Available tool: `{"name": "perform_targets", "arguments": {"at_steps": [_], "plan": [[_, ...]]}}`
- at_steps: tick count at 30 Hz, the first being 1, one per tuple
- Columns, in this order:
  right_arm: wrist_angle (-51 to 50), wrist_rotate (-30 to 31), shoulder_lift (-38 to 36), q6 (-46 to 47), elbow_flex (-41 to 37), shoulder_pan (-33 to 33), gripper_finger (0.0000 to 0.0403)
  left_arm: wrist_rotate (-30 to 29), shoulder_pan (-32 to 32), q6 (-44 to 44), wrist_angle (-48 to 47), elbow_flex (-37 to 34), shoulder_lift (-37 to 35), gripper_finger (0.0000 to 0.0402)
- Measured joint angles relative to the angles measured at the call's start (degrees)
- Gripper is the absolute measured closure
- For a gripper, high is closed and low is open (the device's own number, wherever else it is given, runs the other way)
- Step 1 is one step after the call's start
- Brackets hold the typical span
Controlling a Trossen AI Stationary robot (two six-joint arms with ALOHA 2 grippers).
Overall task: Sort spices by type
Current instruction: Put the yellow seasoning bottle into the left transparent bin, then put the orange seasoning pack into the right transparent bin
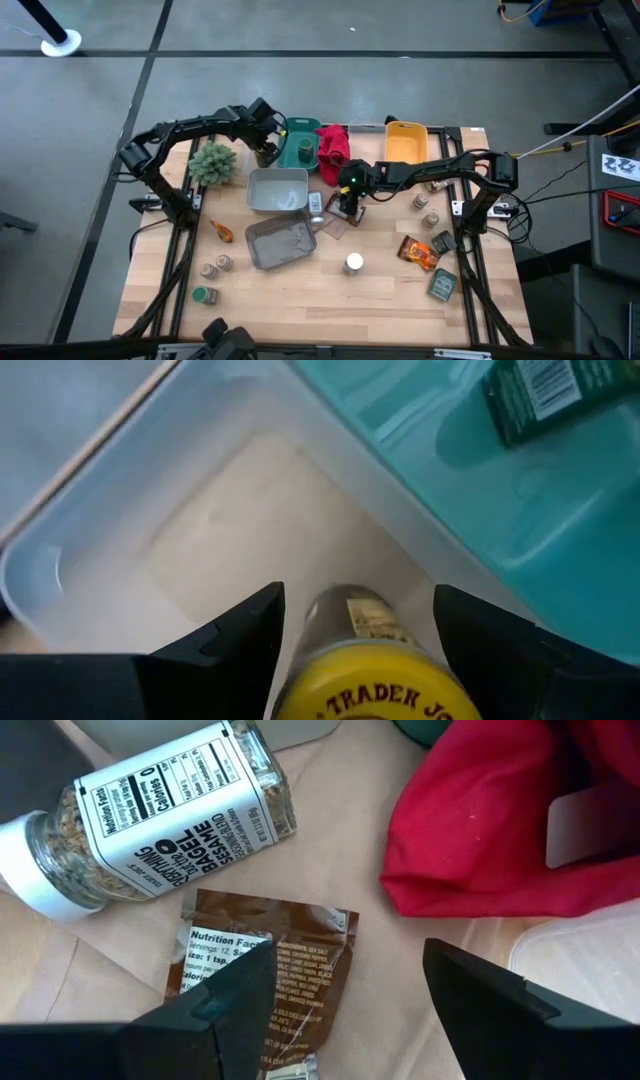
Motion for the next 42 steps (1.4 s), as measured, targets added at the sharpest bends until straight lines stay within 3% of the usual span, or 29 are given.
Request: {"name": "perform_targets", "arguments": {"at_steps": [21,35,42], "plan": [[-0.35,0.2,0.0,3.45,0.0,0.0,0.0153,0.02,0.0,3.14,3.38,3.08,0.0,0.016],[-1.66,-0.83,0.0,7.7,0.0,0.02,0.0153,0.06,0.0,3.12,-3.93,5.71,-0.02,0.016],[-1.17,0.32,3.7,9.12,-0.02,0.4,0.0153,0.06,0.02,3.12,-8.93,9.43,-0.04,0.016]]}}
